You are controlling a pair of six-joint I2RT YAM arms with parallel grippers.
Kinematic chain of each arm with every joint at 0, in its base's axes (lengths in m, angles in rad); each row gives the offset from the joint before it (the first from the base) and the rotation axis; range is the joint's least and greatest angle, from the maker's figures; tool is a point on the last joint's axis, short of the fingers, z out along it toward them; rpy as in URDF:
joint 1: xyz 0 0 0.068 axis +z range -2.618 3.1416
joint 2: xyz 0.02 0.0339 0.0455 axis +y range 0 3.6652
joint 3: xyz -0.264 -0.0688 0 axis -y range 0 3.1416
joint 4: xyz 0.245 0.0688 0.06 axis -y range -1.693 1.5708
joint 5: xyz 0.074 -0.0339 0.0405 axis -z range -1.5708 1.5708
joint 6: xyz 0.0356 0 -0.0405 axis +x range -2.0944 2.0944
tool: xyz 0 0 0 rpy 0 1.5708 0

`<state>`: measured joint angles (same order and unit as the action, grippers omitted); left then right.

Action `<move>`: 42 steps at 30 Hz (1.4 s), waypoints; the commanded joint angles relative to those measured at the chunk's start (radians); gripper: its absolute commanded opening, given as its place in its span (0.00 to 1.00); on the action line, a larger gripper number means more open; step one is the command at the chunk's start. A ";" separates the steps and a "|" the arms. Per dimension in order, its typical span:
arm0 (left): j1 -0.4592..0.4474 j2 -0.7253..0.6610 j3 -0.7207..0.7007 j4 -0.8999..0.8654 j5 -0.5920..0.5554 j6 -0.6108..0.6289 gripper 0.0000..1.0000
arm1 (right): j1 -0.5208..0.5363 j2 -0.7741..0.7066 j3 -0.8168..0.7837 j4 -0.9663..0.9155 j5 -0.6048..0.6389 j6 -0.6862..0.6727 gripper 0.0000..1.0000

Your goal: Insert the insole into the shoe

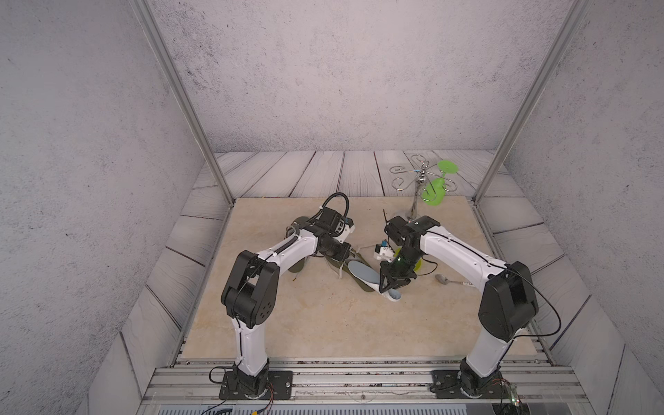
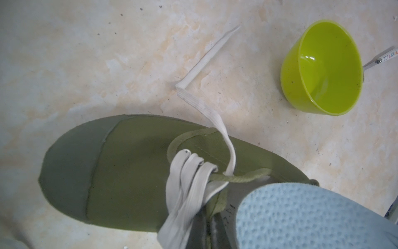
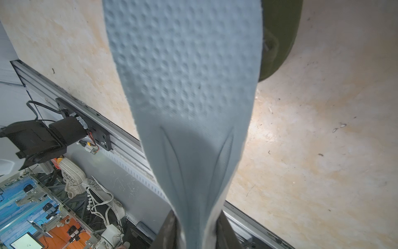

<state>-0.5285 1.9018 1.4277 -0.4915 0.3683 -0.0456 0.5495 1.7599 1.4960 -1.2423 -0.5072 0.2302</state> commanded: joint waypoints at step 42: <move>-0.008 0.012 0.080 -0.045 0.105 0.044 0.00 | 0.013 0.238 0.288 -0.143 0.256 -0.134 0.28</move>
<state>-0.5308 1.9064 1.4624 -0.5404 0.4168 -0.0219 0.5571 1.9583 1.7576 -1.3808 -0.2760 0.1108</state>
